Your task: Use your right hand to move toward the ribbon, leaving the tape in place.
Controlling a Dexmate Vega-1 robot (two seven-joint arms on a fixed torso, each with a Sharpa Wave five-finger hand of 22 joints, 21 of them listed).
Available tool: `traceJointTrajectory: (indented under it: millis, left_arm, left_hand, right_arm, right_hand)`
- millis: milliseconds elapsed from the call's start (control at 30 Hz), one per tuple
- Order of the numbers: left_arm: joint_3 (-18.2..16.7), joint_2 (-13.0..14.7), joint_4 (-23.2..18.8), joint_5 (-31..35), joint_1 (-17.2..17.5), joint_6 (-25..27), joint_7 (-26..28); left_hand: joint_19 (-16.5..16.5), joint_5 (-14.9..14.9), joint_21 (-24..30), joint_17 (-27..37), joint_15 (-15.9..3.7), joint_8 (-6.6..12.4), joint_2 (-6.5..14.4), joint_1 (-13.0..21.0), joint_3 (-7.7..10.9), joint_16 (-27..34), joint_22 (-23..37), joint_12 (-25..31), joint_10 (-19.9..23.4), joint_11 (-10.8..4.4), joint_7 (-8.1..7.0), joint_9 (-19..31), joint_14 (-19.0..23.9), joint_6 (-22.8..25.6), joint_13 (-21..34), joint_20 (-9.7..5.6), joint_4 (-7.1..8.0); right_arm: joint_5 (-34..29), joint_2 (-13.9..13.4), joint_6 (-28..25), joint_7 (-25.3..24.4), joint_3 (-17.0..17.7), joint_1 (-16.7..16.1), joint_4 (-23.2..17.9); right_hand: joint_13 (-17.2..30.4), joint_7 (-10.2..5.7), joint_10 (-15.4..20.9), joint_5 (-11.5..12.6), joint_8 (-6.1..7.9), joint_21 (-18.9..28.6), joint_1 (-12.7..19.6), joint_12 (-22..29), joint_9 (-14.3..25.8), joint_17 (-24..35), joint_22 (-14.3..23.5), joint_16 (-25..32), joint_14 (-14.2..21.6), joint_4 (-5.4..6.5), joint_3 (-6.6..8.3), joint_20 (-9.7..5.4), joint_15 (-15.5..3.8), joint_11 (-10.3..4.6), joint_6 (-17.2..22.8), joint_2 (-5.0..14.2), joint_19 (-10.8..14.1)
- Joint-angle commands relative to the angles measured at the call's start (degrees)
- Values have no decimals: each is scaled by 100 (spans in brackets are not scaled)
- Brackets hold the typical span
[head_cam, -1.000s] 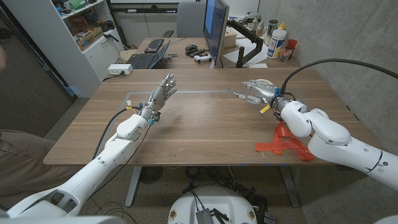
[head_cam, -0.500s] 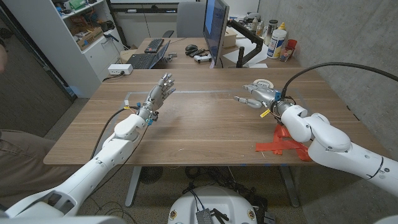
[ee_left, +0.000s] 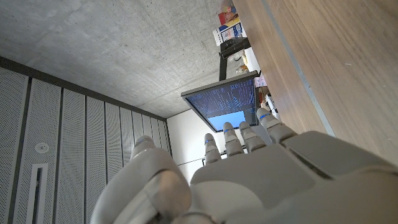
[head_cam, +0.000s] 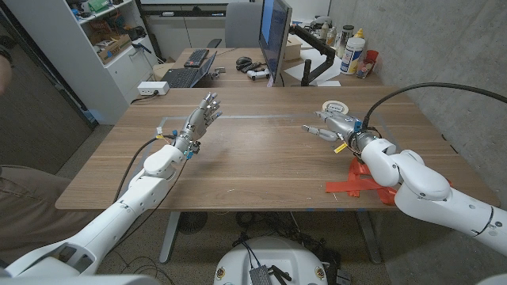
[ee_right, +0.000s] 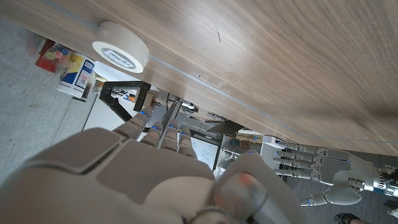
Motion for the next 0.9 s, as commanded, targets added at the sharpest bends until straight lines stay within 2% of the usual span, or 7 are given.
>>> traceJointTrajectory:
  millis: [33, 533, 900]
  left_arm:
    - [-10, -12, 2, 10, -18, -13, 18]
    - [19, -39, 31, 35, -80, -40, -25]
    - [27, -21, -5, 20, -80, -7, -56]
  left_hand:
    - [9, 37, 29, 15, -296, 18, -11, -1, 2, 39, 10, 22, 8, -11, -9, 16, -24, 24, 30, -44, -36]
    - [13, 39, 30, 15, -304, 15, -7, 0, -2, 38, 10, 22, 13, -10, -5, 16, -26, 25, 30, -51, -44]
    - [13, 42, 30, 15, -301, 15, -6, 1, -5, 39, 10, 22, 17, -13, -1, 16, -22, 30, 30, -54, -50]
  right_arm:
    - [85, -86, -220, -140, 113, -230, -79]
    - [187, -255, -571, -537, 252, -651, -220]
    - [242, -378, -755, -553, 216, -722, -301]
  right_hand:
    - [0, -33, 34, 36, 14, -4, 22, 32, 16, 8, 18, -4, 45, 8, -26, 16, -260, -7, 35, 0, 17]
    - [1, -27, 21, 79, -23, -19, 42, 19, 17, 7, 19, -29, -1, 2, -32, 11, -270, -44, -37, 7, 20]
    - [2, -23, -24, 108, -26, -28, 57, -2, 18, 6, 20, -36, -16, -3, -34, 15, -274, -52, -48, 15, 21]
